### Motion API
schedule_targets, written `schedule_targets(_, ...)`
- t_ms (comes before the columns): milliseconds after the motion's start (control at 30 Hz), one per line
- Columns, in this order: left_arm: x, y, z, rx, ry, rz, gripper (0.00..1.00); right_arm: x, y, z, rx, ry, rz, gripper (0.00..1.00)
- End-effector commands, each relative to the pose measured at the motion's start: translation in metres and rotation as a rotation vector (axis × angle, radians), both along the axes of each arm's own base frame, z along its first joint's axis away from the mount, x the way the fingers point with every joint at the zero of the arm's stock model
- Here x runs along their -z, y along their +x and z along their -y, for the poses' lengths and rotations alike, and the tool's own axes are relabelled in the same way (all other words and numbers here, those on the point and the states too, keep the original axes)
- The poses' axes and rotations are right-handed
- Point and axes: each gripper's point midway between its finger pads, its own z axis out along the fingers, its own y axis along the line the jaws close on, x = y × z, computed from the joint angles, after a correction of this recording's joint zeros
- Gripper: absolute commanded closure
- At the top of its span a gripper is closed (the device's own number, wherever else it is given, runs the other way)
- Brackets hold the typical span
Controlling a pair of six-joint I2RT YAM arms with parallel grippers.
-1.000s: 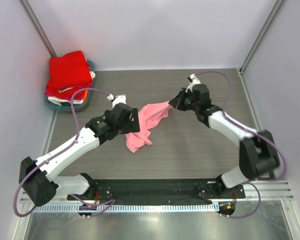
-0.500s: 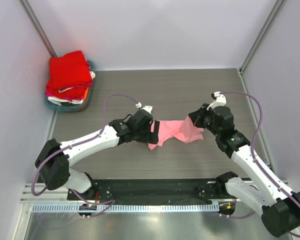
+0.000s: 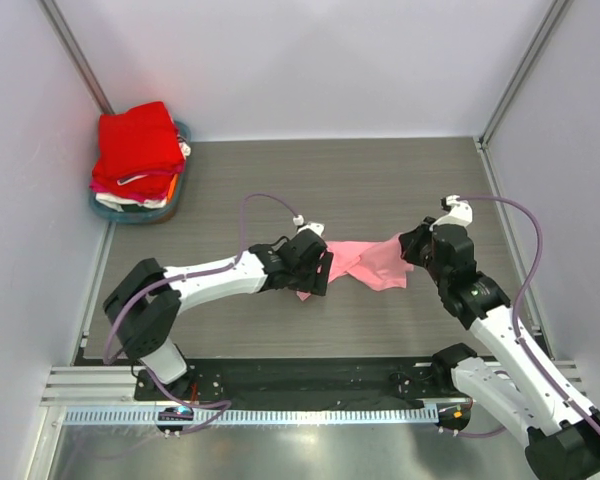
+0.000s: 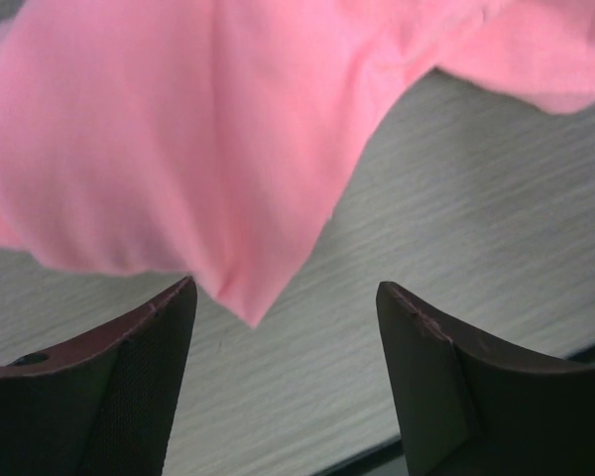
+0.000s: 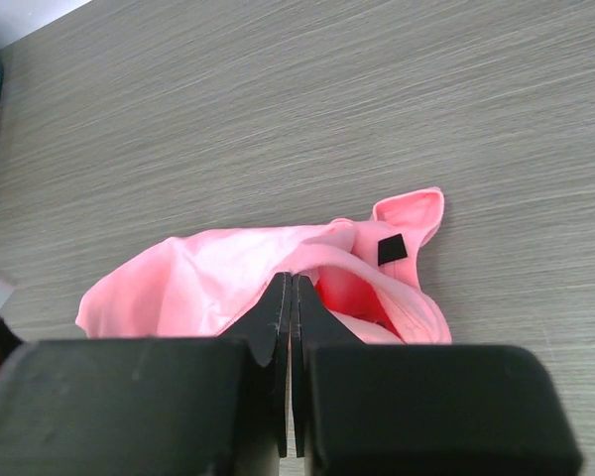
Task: Fold and stack the t-shirts
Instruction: Flatten the tshirt out
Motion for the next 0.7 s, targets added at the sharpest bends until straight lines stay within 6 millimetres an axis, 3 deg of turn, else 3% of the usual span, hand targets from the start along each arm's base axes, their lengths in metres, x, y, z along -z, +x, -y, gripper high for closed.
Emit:
schedule_targets(0,-0.007,0.022,0.013,-0.043,0.01,0.055,0.27,-0.006,0.0,0.009,0.055,0.01,0.029,0.99)
schedule_targets(100,0.006,0.03,0.004,-0.099,0.069,0.07,0.29,-0.009,-0.002,0.006,0.04,0.03,0.03,0.99)
schedule_targets(300,0.017,0.045,-0.012,-0.158,0.168,0.127,0.55,-0.008,-0.004,0.012,0.079,0.036,0.024,0.99)
schedule_targets(367,0.017,0.047,-0.017,-0.163,0.203,0.127,0.71,-0.005,-0.005,0.021,0.128,0.028,0.014,0.99)
schedule_targets(433,0.016,0.051,-0.025,-0.179,0.225,0.123,0.99,-0.003,-0.006,0.028,0.174,0.025,0.005,0.99)
schedule_targets(600,-0.001,0.062,-0.046,-0.22,0.214,0.111,1.0,0.009,-0.002,0.045,0.286,0.001,-0.024,0.99)
schedule_targets(667,-0.029,0.072,-0.064,-0.266,0.201,0.159,1.0,0.007,0.001,0.049,0.319,0.004,-0.022,0.99)
